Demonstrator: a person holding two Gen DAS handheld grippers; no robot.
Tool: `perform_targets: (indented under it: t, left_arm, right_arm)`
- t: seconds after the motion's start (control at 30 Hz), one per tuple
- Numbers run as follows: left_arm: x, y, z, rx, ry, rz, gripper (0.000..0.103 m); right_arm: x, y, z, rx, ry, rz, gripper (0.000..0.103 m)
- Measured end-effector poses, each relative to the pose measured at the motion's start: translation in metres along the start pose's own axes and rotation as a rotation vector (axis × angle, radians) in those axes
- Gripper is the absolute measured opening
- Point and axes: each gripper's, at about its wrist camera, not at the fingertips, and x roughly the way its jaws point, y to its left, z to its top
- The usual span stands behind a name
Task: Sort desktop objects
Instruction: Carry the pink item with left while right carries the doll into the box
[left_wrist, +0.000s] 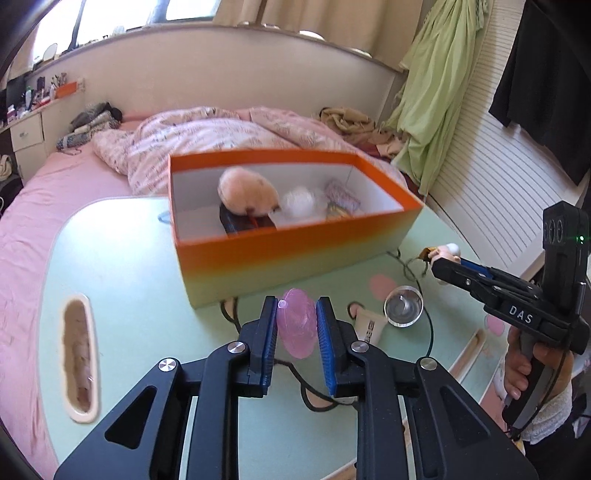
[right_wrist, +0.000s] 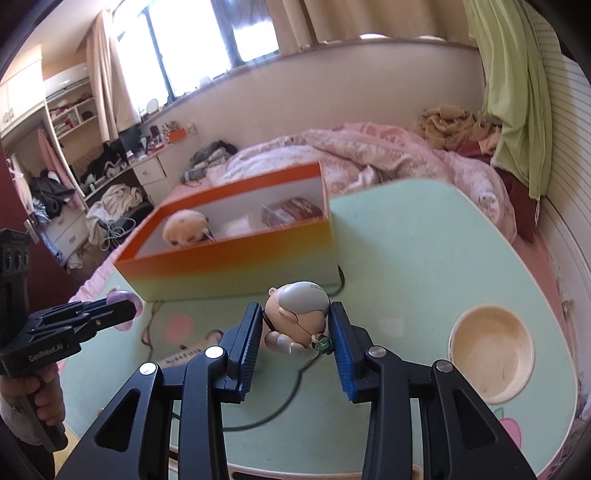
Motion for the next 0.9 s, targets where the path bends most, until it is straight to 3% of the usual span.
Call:
perform_targets:
  t: [0.3, 0.6, 0.73, 0.9]
  left_arm:
    - [-0.004, -0.003, 0.045, 0.002, -0.073, 0.012, 0.022]
    - [0.019, -0.011, 0.097, 0.01, -0.118, 0.012, 0.022]
    - [0.038, -0.008, 0.102, -0.009, -0.108, 0.066, 0.022]
    - [0.062, 0.004, 0.093, -0.042, -0.056, 0.076, 0.022]
  right_arm:
    - [-0.001, 0.03, 0.04, -0.074, -0.073, 0.032, 0.036]
    - [0.04, 0.06, 0.09, -0.141, -0.108, 0.002, 0.036]
    - [0.063, 0.065, 0.096, -0.159, -0.089, -0.034, 0.036]
    - [0.088, 0.06, 0.089, -0.172, -0.035, -0.057, 0.036]
